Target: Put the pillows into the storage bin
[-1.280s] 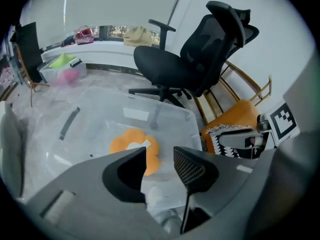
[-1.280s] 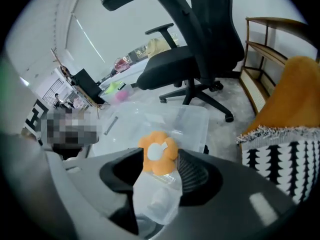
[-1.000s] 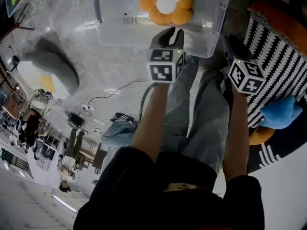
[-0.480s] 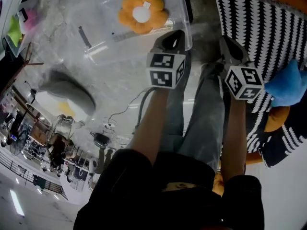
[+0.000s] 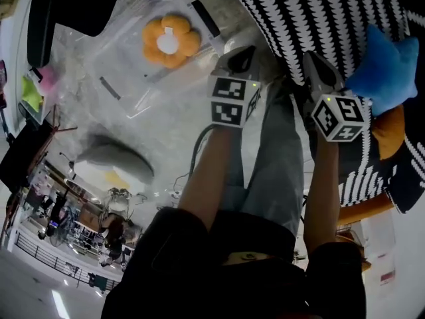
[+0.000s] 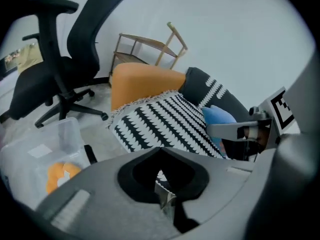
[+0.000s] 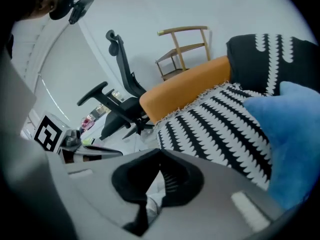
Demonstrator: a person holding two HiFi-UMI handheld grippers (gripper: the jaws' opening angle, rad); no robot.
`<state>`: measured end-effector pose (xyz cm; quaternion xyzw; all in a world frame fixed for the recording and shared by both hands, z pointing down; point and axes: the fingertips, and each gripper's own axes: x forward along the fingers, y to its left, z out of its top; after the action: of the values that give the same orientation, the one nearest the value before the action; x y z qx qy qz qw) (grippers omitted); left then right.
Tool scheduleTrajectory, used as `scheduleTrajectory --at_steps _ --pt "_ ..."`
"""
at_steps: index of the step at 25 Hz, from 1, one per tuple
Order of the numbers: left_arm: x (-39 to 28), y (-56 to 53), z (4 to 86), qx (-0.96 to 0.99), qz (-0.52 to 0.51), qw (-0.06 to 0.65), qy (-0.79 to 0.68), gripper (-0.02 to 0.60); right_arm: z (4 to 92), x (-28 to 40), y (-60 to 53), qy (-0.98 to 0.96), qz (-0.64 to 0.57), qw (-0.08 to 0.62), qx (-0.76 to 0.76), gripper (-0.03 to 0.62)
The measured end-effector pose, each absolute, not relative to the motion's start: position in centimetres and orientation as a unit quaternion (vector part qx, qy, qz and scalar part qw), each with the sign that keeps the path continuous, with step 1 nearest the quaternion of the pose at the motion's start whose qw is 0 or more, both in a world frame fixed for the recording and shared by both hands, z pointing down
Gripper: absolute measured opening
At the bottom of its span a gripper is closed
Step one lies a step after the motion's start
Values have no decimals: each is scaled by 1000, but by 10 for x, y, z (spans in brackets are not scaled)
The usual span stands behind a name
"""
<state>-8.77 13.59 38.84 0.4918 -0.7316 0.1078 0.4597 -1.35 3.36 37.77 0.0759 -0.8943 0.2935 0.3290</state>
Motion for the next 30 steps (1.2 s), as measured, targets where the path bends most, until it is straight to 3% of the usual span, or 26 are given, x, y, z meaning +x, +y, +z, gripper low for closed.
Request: scheduleTrajectory --at_steps 4,16,17,18,20,26,30 --pt "-65 57 459 557 53 477 -677 9 432 12 -37 -882 254 365 158 3" --pt "49 -60 439 659 87 427 -612 14 409 165 -143 -843 225 320 368 3" --pt "59 -68 439 667 91 425 -605 21 409 177 -149 -839 227 320 377 19" --pt "69 -75 438 674 95 424 -597 40 408 188 -155 -835 233 319 384 96" --pt "88 -89 437 688 104 423 -581 123 406 208 -168 -826 247 316 396 169" --pt "129 -124 432 710 99 432 -548 279 413 253 -200 -819 253 333 392 280" --pt "138 -143 438 711 93 439 -542 316 426 264 -219 -822 261 349 367 336"
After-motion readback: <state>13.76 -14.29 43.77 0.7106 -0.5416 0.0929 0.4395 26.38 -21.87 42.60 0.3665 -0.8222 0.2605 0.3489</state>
